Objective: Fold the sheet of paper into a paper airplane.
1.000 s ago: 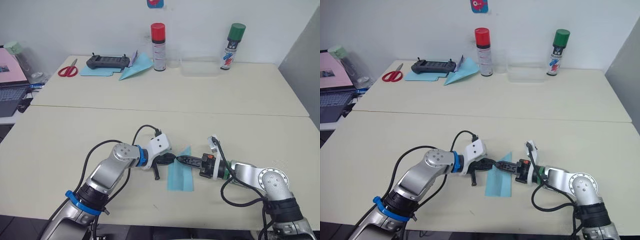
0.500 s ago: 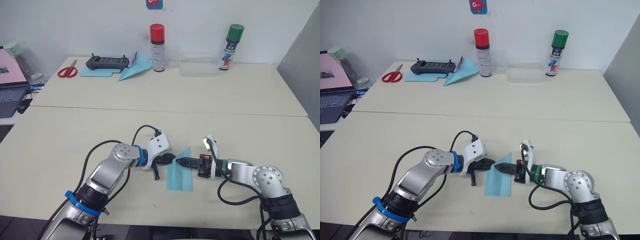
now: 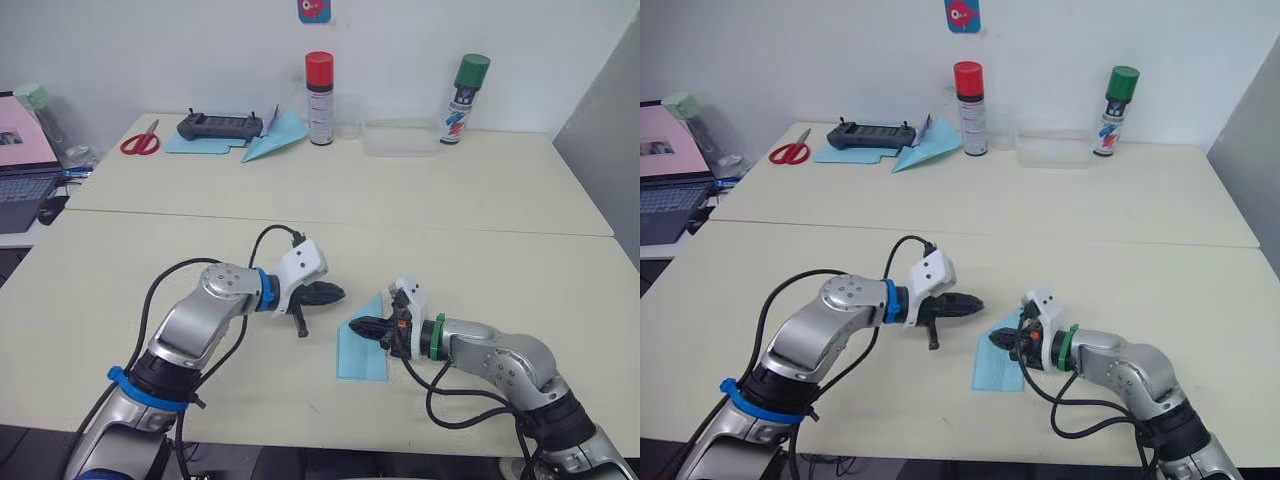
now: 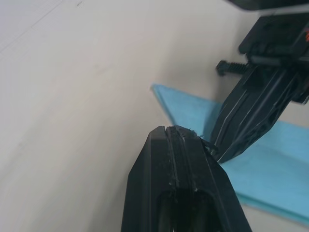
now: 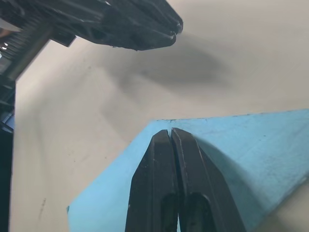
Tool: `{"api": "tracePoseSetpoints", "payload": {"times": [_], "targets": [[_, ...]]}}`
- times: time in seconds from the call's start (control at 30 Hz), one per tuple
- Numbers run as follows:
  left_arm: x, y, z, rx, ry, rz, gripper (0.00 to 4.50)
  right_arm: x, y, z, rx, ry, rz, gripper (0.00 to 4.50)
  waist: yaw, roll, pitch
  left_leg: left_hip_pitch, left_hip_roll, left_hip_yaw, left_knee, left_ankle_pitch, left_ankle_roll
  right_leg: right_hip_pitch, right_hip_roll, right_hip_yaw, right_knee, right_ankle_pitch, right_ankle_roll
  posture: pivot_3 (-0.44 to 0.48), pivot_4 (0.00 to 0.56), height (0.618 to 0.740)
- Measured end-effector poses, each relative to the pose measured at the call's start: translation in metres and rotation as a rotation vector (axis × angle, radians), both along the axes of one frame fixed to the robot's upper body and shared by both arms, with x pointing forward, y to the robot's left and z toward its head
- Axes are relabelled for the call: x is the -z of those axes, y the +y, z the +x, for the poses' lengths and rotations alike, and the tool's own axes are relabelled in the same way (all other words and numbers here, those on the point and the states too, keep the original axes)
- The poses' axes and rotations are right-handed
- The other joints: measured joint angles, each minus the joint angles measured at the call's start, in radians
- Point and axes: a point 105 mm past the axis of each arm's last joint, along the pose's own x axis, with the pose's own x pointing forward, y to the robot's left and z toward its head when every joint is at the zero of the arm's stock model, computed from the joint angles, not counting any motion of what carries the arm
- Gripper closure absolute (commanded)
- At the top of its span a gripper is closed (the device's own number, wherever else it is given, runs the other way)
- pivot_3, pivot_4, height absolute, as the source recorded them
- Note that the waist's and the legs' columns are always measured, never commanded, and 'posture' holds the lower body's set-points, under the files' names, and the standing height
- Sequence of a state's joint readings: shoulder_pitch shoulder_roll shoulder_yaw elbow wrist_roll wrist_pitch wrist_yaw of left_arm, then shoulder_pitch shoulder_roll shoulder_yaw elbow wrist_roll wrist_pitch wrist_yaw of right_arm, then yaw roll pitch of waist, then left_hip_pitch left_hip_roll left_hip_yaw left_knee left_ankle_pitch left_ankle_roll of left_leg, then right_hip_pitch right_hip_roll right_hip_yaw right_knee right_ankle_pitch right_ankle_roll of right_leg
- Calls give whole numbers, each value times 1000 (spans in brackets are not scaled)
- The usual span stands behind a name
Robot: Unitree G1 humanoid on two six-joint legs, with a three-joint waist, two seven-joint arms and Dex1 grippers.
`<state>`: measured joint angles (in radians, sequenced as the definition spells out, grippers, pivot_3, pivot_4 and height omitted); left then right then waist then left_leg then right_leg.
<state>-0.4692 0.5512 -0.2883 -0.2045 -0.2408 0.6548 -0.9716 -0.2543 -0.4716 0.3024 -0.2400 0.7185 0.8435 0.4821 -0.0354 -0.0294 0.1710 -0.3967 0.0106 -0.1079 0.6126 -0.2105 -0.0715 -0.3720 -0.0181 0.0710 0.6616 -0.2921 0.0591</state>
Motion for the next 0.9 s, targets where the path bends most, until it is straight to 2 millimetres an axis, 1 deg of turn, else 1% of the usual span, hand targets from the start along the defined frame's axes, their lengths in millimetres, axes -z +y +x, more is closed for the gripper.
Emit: {"api": "tracePoseSetpoints", "payload": {"times": [0.1,0.23,0.43,0.57,0.8,0.9], "targets": [[9,-6,-6,26,23,13,4500,2,0,1,-12,-37,-32,4482,1,0,0,0,0,0,0,0,0,0,0,0,0,0,0,0,150,740],[29,-8,-13,32,36,77,4500,4,-2,1,-32,-79,-72,4482,3,0,0,0,0,0,0,0,0,0,0,0,0,0,0,0,150,740],[41,-7,-15,23,11,128,4500,5,-3,1,-60,-126,-102,4482,5,1,0,0,0,0,0,0,0,0,0,0,1,0,0,0,150,740],[45,-6,-18,35,-10,136,4500,3,-7,5,-51,-170,-130,4482,7,1,-1,0,-1,0,0,0,0,0,-1,0,1,0,0,0,150,740],[47,-6,-19,49,-28,134,4500,-3,-23,26,47,-281,-164,4482,7,1,-1,0,-1,-1,-1,0,0,0,-1,-1,0,0,0,0,150,740],[47,-6,-19,61,-39,135,4500,-2,-28,31,44,-353,-205,4482,7,1,0,-1,-1,0,-1,0,0,0,-1,-1,0,0,0,0,150,740]]}}
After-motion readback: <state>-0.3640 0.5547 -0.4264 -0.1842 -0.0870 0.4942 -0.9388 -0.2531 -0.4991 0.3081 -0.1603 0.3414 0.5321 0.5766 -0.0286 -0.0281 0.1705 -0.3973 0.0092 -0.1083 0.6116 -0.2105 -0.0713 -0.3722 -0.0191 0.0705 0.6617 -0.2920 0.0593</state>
